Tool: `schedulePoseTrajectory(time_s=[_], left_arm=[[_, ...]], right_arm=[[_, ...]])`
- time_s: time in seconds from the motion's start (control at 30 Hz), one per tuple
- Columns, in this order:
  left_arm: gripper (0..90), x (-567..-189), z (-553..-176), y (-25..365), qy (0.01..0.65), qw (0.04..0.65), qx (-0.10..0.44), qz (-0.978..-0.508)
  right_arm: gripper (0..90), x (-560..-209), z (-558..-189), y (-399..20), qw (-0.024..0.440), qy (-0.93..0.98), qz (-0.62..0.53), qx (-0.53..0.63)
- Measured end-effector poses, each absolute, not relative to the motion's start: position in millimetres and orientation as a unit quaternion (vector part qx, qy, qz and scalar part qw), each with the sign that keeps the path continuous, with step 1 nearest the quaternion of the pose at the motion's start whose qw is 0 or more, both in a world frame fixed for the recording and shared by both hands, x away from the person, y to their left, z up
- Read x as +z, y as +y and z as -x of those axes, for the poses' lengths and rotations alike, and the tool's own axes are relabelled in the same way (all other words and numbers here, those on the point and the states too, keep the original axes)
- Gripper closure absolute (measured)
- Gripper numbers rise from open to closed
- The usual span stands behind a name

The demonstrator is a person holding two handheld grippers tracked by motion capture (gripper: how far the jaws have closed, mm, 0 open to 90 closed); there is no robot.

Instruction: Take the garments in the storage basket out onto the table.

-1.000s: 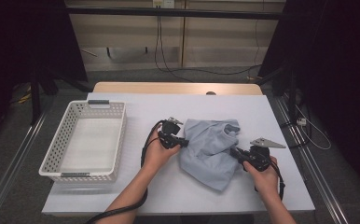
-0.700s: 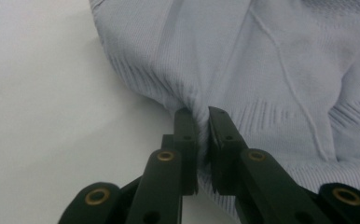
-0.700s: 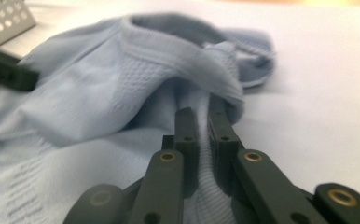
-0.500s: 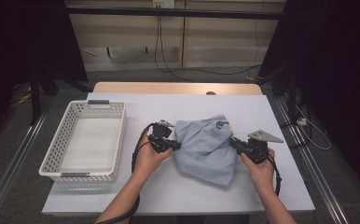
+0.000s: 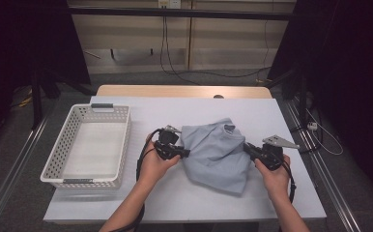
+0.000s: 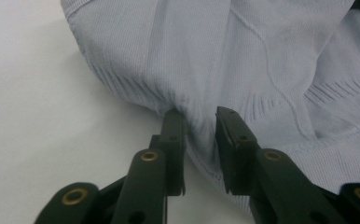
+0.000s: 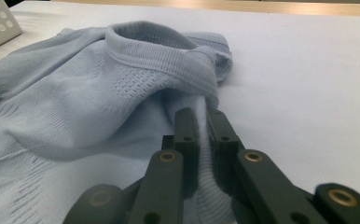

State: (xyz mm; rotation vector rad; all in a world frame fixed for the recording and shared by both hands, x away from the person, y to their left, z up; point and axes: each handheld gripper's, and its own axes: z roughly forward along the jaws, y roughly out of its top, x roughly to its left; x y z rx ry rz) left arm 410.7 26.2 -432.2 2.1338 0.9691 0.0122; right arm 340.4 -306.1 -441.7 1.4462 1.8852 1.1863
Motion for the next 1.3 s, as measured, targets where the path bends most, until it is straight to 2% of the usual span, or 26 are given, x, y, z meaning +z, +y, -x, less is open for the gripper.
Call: schedulePoseTrajectory(time_s=[0.1,0.17,0.23,0.33,0.43,0.63,0.7,0.77,0.9,0.97,1.07,1.3], left_arm=[[68.1,-431,-413,27,0.382,0.388,0.008,-0.839],[58.1,-429,-417,30,0.389,0.402,0.028,-0.828],[52.0,-427,-421,32,0.393,0.411,0.036,-0.822],[35.3,-428,-428,33,0.395,0.419,0.052,-0.816],[29.9,-434,-434,28,0.395,0.413,0.064,-0.818],[25.7,-449,-446,15,0.388,0.408,0.069,-0.823],[29.0,-453,-447,9,0.386,0.408,0.069,-0.825],[37.8,-456,-446,5,0.39,0.405,0.06,-0.825],[62.7,-456,-442,5,0.389,0.394,0.055,-0.831],[71.9,-454,-439,6,0.389,0.391,0.045,-0.833],[76.0,-451,-435,7,0.39,0.388,0.036,-0.835],[75.8,-442,-410,25,0.395,0.374,0.01,-0.839]], right_arm=[[85.3,-443,-342,-306,0.24,0.689,-0.528,0.435],[85.0,-444,-343,-304,0.239,0.692,-0.524,0.435],[84.9,-445,-344,-303,0.238,0.695,-0.522,0.434],[84.5,-445,-344,-301,0.236,0.7,-0.515,0.434],[83.5,-446,-344,-298,0.233,0.704,-0.511,0.436],[82.8,-446,-342,-295,0.235,0.709,-0.506,0.432],[81.8,-446,-341,-294,0.236,0.709,-0.506,0.431],[81.7,-447,-341,-293,0.237,0.71,-0.505,0.43],[81.7,-448,-341,-292,0.237,0.712,-0.502,0.43],[81.8,-448,-341,-292,0.234,0.711,-0.504,0.43],[81.9,-449,-342,-292,0.234,0.711,-0.505,0.43],[82.4,-447,-350,-288,0.23,0.711,-0.503,0.435]])
